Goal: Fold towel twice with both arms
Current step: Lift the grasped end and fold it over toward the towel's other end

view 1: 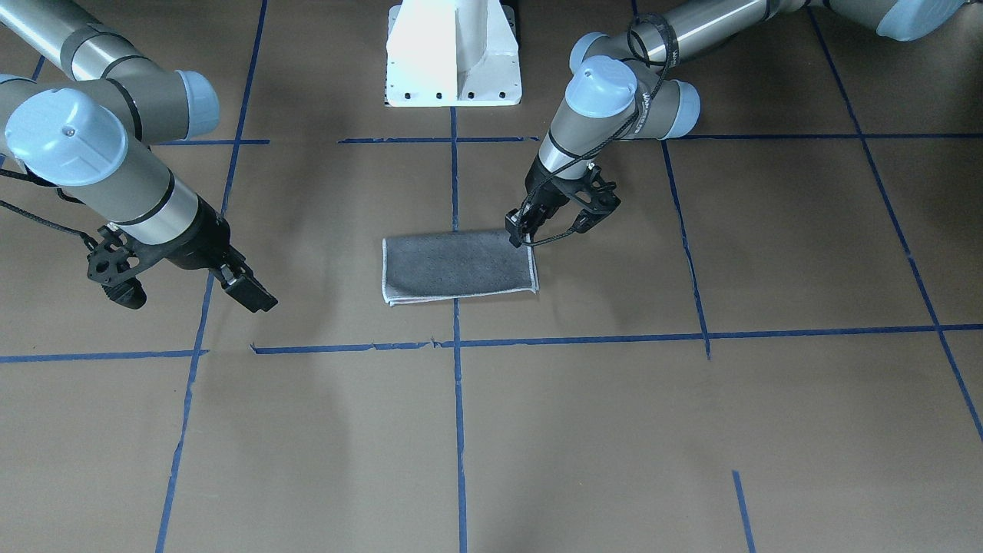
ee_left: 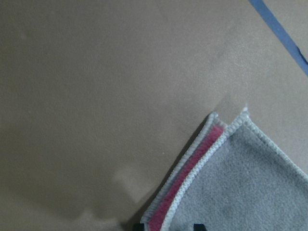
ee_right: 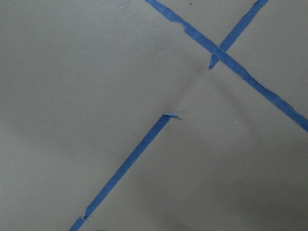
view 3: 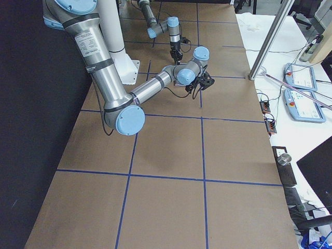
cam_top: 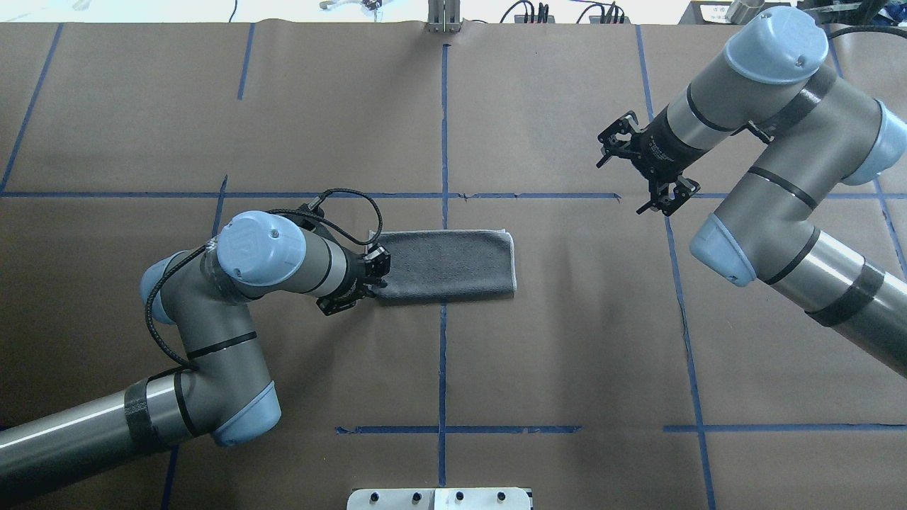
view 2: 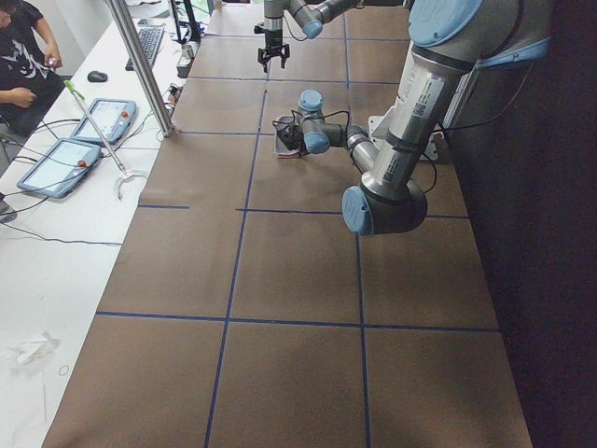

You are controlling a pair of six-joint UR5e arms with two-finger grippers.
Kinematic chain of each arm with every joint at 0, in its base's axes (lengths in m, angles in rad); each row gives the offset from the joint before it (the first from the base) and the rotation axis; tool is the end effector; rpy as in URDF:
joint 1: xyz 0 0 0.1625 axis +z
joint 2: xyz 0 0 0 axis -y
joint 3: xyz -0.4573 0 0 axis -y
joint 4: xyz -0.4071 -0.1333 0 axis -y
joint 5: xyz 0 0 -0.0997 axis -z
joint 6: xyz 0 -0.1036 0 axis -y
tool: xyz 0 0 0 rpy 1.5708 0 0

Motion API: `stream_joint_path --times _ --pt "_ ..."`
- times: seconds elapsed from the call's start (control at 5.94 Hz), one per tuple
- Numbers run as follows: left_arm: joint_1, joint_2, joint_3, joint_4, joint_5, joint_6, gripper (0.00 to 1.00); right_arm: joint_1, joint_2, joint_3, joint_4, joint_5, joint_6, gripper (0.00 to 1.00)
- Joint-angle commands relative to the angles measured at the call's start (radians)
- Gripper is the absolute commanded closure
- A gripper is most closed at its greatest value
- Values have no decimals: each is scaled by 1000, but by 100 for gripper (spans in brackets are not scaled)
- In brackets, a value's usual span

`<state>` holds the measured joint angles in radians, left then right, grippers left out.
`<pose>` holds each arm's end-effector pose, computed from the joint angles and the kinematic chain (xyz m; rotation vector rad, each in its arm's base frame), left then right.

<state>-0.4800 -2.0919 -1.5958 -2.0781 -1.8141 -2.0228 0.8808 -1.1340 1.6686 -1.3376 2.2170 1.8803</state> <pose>0.5817 -0.4250 0.3108 -0.2105 1.0757 -0.7117 -0.3736 -0.5641 0.3597 -0.3920 -0.9106 0.8478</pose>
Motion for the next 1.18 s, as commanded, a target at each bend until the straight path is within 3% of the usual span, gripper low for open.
stream_joint_path --times 0.0,0.34,0.51,0.67,1.01 --pt "0 -2 -4 1 2 1 99 1 -3 5 0 1 0 0" --pt "-12 -16 -32 56 -2 13 100 1 -3 5 0 1 0 0" --pt "-19 -92 -56 223 -7 65 100 1 -1 5 0 1 0 0" --pt "-19 -165 -82 407 -2 202 100 4 -3 2 0 0 0 0" --pt "-5 -223 -64 474 66 438 100 15 -4 2 0 1 -1 0"
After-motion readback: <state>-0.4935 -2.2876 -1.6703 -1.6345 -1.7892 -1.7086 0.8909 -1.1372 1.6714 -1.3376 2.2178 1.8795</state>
